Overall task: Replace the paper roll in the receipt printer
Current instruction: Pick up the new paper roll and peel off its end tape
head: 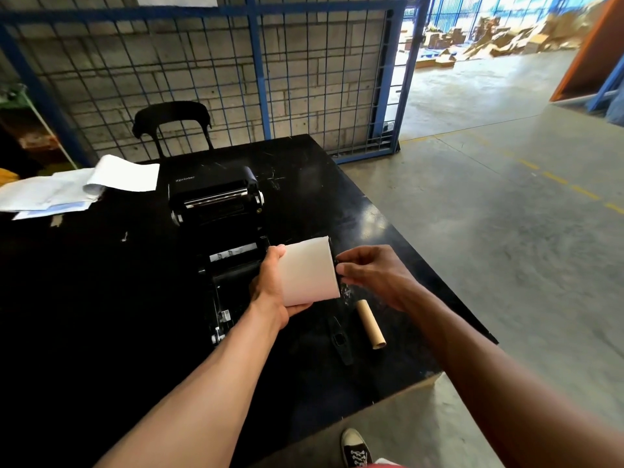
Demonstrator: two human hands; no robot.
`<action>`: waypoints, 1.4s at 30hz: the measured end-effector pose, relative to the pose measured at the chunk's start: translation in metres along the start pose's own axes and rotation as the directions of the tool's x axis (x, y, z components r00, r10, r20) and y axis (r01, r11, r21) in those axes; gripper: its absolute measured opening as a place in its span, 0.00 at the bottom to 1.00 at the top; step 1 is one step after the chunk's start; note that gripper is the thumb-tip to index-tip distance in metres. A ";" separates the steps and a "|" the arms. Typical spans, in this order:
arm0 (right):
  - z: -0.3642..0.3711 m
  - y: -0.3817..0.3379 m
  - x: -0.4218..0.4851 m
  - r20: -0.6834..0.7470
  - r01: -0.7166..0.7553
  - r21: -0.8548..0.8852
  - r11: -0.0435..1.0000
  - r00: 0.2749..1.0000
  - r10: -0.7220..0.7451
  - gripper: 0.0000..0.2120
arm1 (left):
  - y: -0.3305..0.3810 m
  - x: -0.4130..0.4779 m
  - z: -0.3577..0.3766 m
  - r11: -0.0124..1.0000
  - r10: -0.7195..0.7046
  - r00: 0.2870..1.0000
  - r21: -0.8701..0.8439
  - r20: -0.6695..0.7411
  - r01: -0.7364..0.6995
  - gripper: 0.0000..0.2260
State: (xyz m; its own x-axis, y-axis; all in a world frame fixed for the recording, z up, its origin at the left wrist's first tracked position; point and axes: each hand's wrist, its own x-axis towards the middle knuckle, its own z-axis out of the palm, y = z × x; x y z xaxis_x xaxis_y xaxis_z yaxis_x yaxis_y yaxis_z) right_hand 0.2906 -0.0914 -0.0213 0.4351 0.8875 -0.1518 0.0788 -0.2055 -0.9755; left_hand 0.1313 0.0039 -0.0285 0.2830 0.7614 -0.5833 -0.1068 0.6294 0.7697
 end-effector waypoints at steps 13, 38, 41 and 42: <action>-0.019 0.017 0.013 -0.044 -0.159 0.037 0.987 0.986 0.161 0.09 | -0.019 0.019 0.034 0.999 -0.043 0.997 -0.028 -0.071 0.041 0.19; -0.041 0.055 0.077 -0.166 -0.296 0.366 0.882 0.912 0.375 0.30 | -0.068 0.066 0.057 0.962 -0.152 0.956 0.184 -0.249 0.201 0.07; -0.046 0.056 0.082 -0.151 -0.308 0.357 0.882 0.913 0.380 0.30 | -0.104 0.065 0.049 0.526 0.046 0.978 0.837 -0.204 0.150 0.11; -0.048 0.056 0.083 -0.147 -0.310 0.353 0.883 0.913 0.379 0.30 | -0.113 0.063 0.047 0.370 0.075 0.981 0.918 -0.179 0.140 0.20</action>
State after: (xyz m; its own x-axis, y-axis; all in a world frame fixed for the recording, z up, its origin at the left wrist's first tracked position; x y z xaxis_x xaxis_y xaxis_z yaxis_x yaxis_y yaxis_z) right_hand 0.3742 -0.0486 -0.0806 0.5595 0.6720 -0.4852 -0.3815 -0.3108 -0.8705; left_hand 0.2061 -0.0265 -0.1403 0.0985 0.8218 -0.5612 0.8754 0.1967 0.4417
